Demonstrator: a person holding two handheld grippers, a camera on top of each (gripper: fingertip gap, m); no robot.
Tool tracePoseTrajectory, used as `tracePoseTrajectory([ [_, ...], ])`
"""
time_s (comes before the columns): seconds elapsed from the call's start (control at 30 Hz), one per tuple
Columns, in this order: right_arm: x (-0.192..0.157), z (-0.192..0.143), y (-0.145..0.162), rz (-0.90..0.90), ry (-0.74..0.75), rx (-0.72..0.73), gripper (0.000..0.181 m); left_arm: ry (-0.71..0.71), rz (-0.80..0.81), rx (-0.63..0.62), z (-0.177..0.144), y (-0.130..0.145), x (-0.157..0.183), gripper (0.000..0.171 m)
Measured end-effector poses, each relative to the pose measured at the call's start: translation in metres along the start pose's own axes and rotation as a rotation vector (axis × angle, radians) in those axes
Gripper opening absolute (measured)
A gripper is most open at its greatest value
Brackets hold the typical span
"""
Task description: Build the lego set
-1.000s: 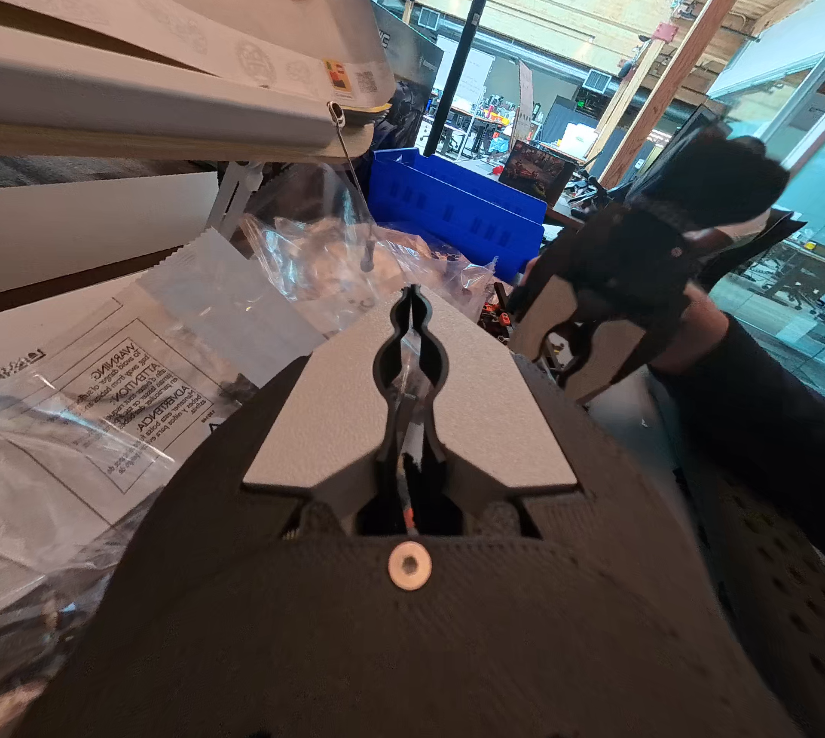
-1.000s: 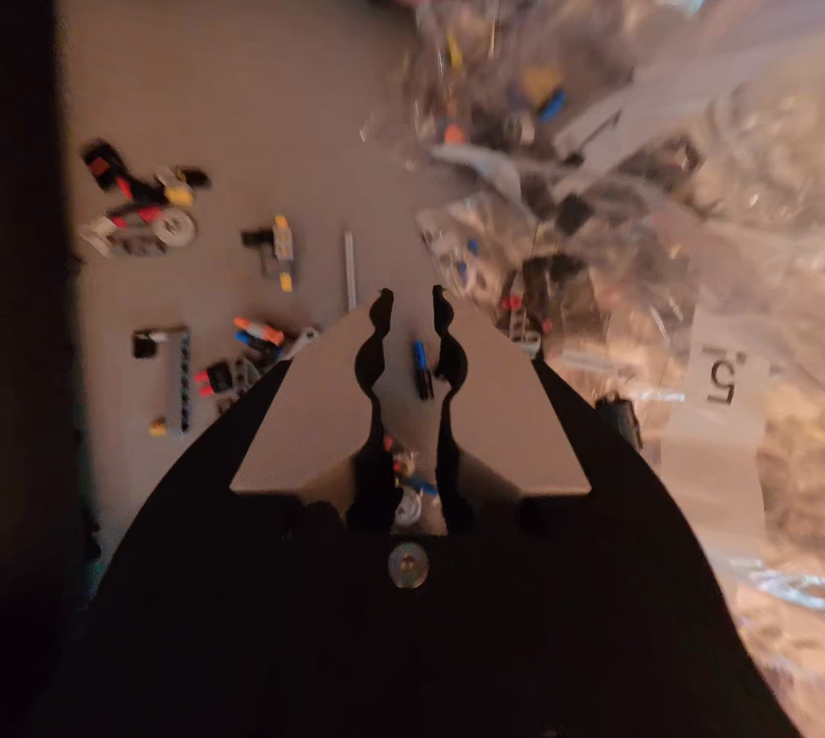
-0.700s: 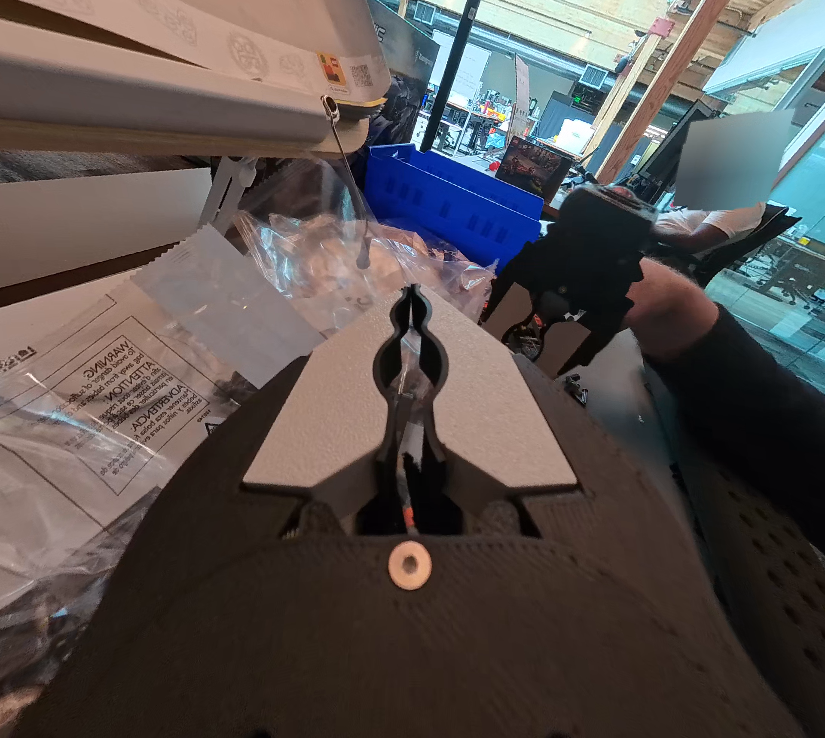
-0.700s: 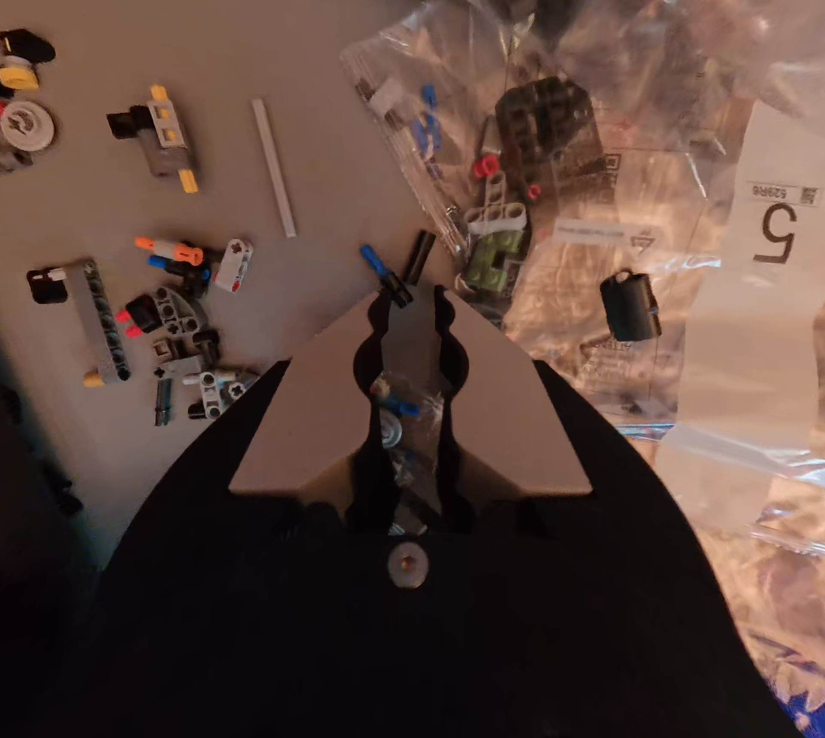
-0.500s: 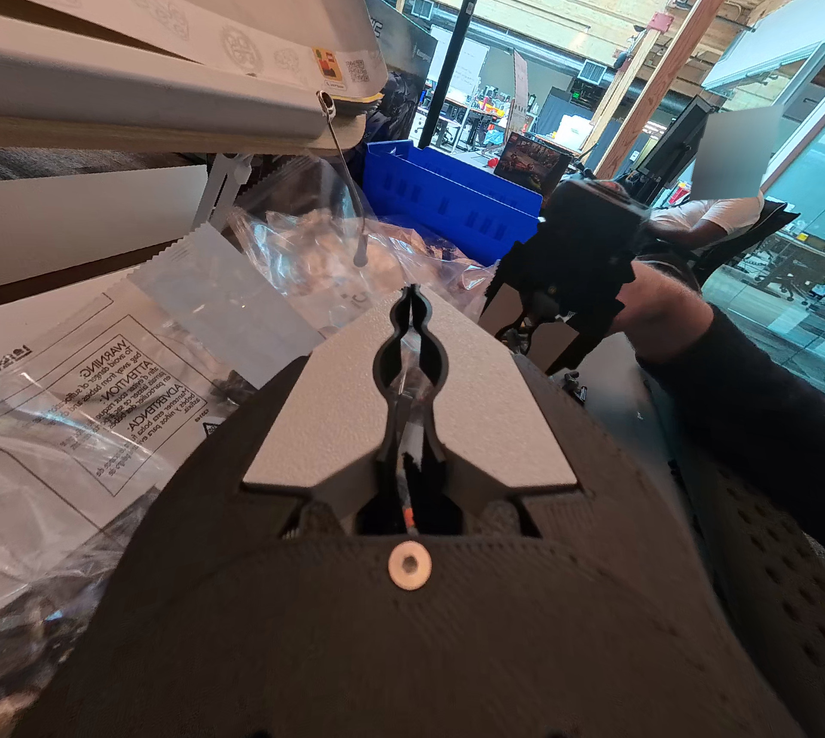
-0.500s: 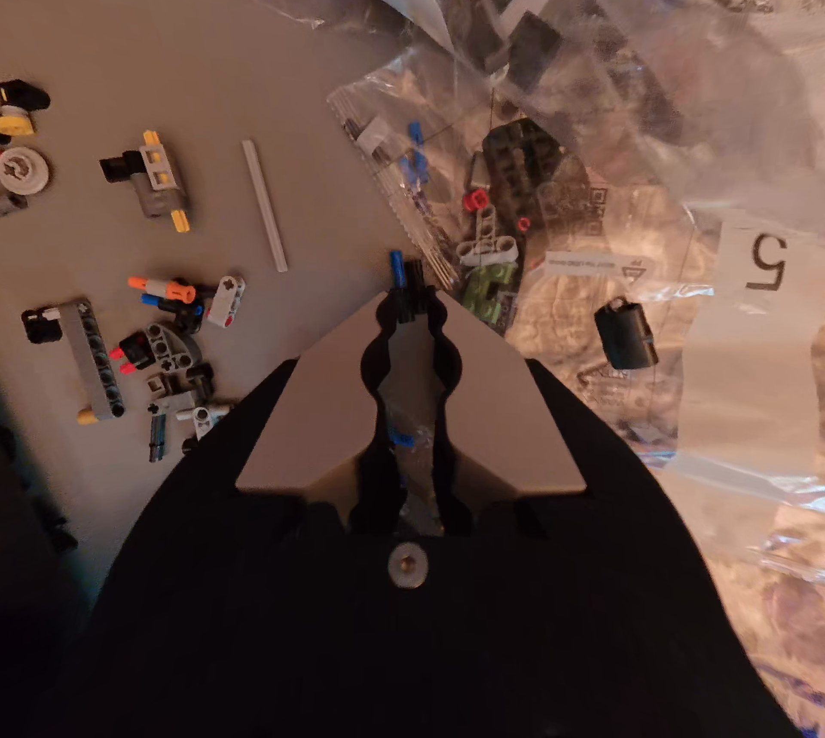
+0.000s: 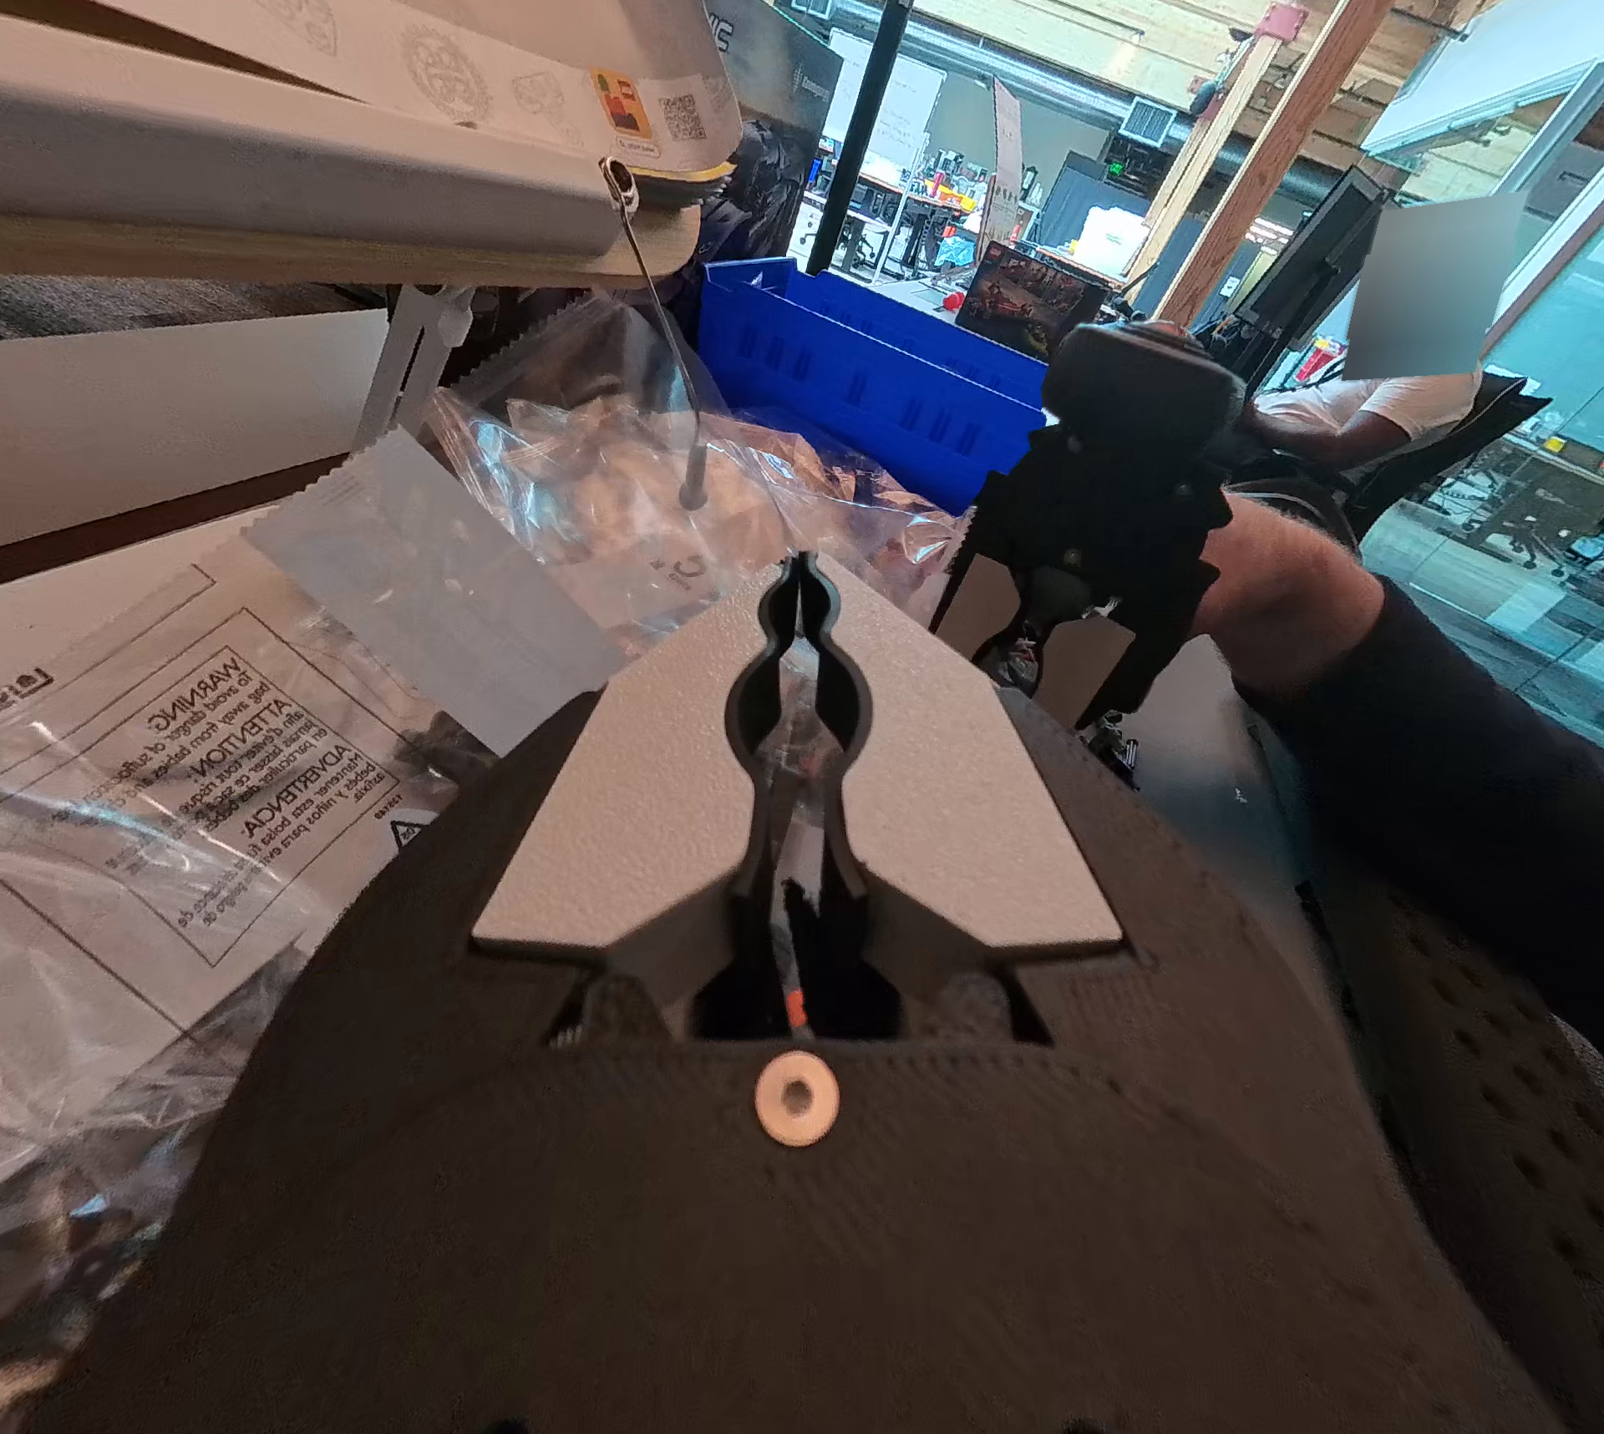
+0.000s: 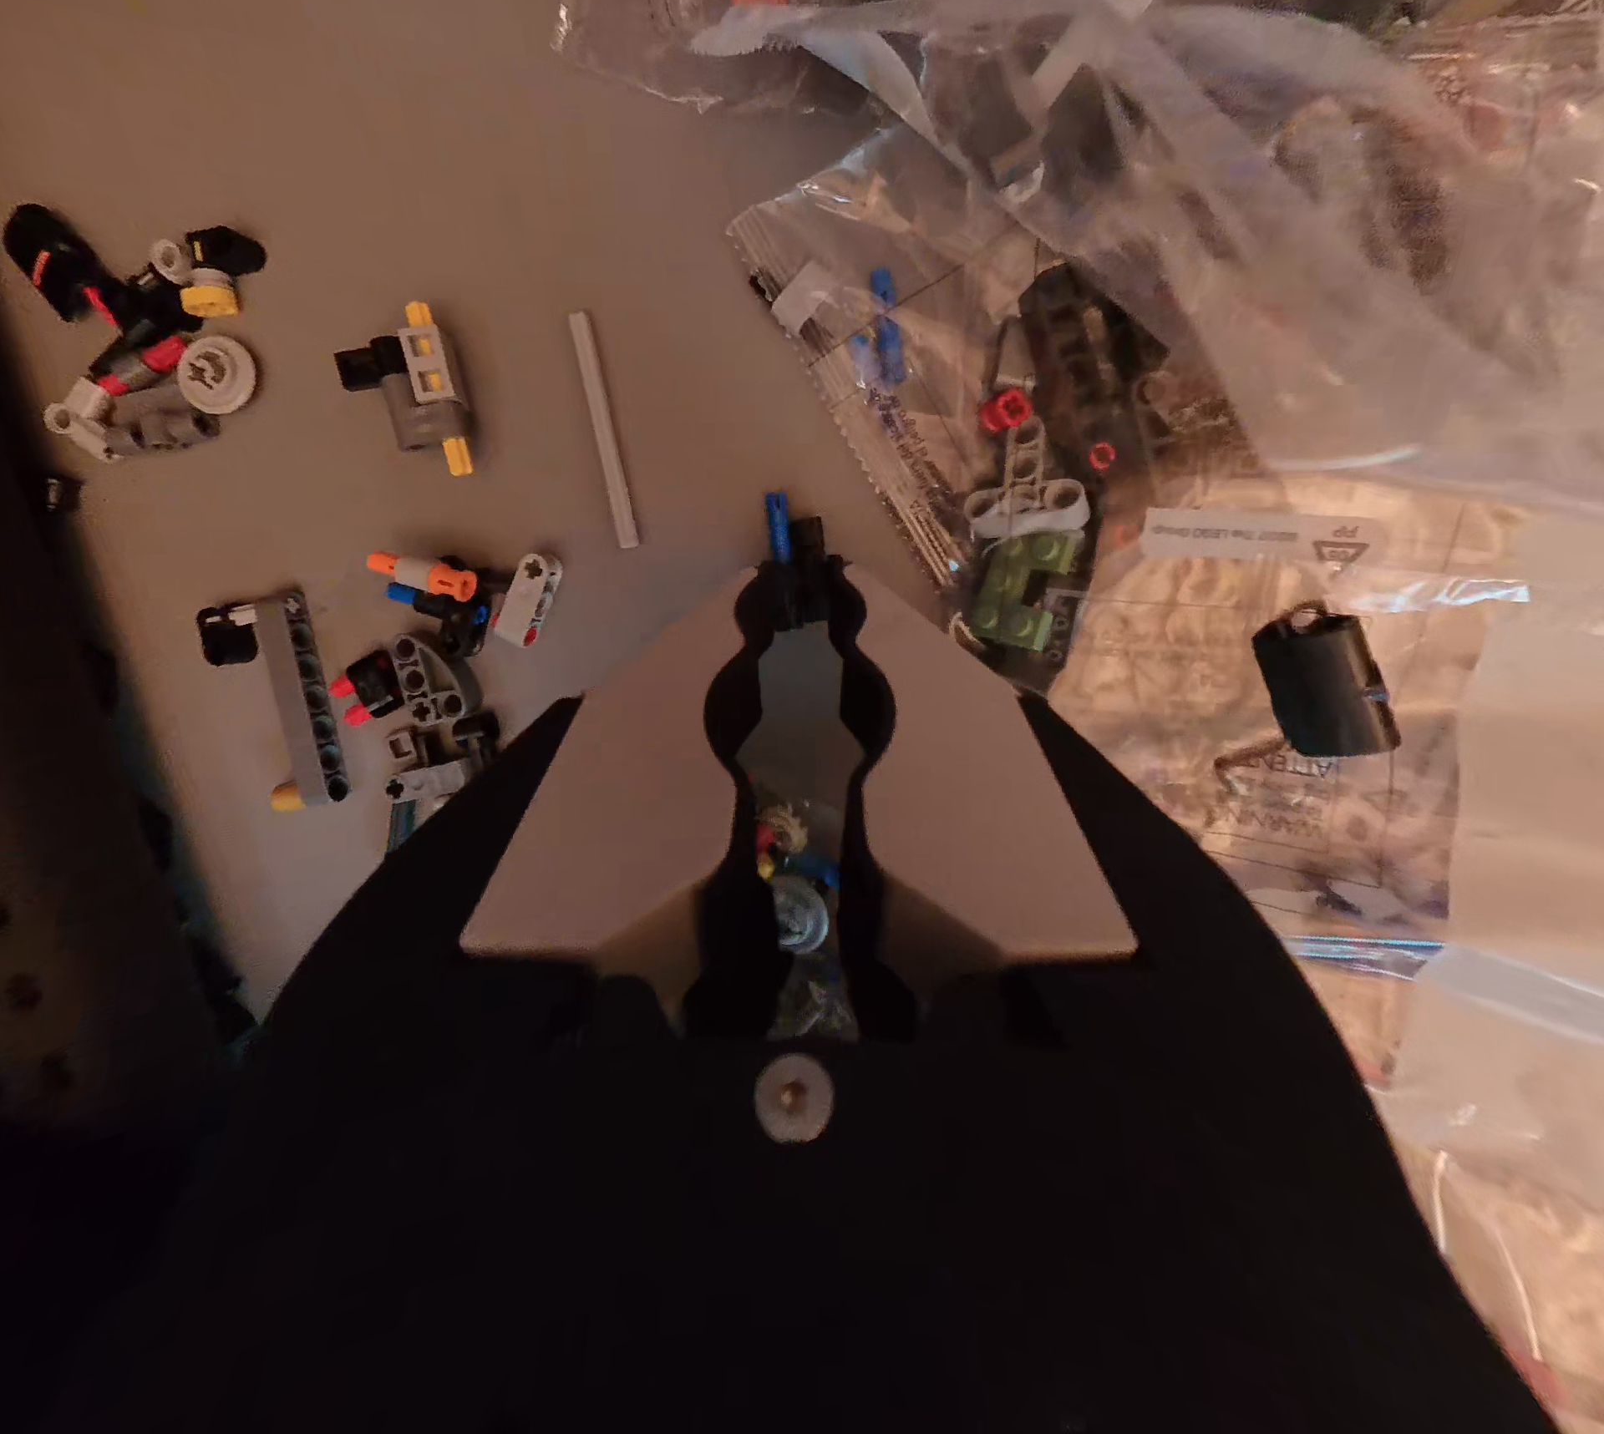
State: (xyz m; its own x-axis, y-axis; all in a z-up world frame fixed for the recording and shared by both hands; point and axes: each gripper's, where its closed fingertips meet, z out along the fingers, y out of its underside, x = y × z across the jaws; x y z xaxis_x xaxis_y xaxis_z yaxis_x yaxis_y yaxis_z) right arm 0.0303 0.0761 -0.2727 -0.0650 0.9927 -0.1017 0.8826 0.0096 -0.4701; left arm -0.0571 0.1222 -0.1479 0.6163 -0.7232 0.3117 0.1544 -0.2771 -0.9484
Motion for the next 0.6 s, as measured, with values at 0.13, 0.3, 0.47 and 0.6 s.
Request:
tracePoseTrajectory([
  [0.13,0.0028,0.0005,-0.0001,0.02,0.002,0.003,0.01,0.001,-0.001,-0.001,0.0,0.0004,-0.0002,0.0],
  [0.3,0.0031,0.0027,0.0013,0.032,-0.003,-0.008,0.009,0.003,-0.001,-0.005,0.0005,0.0011,0.0002,0.0],
  [0.47,-0.0023,0.0019,-0.0004,0.038,-0.045,0.017,0.012,0.005,-0.001,-0.007,0.0009,0.0014,0.0008,0.0],
  [0.6,0.0026,-0.0055,-0.005,0.067,-0.034,0.063,0.012,0.007,-0.001,-0.008,0.0009,0.0015,0.0011,0.0],
])
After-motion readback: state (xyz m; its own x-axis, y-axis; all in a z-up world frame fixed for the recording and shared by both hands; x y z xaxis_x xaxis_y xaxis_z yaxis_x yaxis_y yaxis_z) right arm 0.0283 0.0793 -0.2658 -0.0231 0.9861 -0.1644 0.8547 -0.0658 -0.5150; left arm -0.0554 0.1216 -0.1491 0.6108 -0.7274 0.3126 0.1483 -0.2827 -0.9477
